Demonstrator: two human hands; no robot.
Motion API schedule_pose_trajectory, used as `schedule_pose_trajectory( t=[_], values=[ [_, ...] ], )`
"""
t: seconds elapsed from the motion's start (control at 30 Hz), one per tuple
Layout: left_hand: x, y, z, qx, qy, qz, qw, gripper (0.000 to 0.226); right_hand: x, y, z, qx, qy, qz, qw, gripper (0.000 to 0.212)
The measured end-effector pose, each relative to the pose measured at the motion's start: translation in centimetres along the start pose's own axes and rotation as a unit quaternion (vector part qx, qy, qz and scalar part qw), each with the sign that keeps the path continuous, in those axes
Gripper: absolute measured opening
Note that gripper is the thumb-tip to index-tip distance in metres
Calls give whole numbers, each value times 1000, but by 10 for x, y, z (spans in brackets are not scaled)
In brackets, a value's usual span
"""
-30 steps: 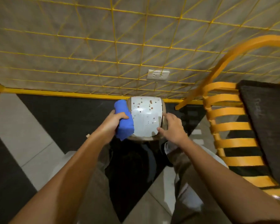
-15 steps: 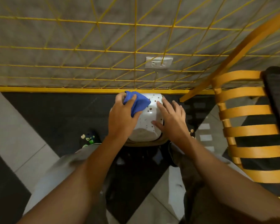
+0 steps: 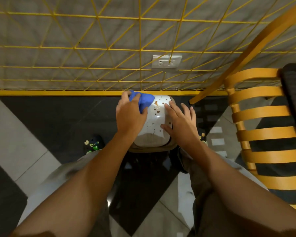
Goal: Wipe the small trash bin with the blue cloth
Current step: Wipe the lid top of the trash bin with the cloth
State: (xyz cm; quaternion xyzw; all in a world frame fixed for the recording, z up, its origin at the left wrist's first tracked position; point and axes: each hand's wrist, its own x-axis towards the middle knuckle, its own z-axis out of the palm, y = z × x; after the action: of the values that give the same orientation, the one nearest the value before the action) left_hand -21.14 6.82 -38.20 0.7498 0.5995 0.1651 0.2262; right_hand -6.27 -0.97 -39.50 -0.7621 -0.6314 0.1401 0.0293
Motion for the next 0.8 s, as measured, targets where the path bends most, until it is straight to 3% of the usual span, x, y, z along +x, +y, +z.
schedule_pose_trajectory(
  t=[0.17, 0.4, 0.57, 0.8],
  values=[
    [-6, 13, 13, 31, -46, 72, 996, 50, 1, 1, 2, 2, -2, 8, 1000, 70],
    [3, 7, 11, 3, 3, -2, 1000, 49, 2, 4, 4, 7, 1, 7, 1000, 71],
    [0, 15, 15, 33, -47, 78, 995, 51, 2, 4, 6, 0, 4, 8, 1000, 70],
    [-3, -6, 3, -7, 28, -45, 999, 48, 2, 3, 6, 0, 3, 6, 1000, 71]
  ],
)
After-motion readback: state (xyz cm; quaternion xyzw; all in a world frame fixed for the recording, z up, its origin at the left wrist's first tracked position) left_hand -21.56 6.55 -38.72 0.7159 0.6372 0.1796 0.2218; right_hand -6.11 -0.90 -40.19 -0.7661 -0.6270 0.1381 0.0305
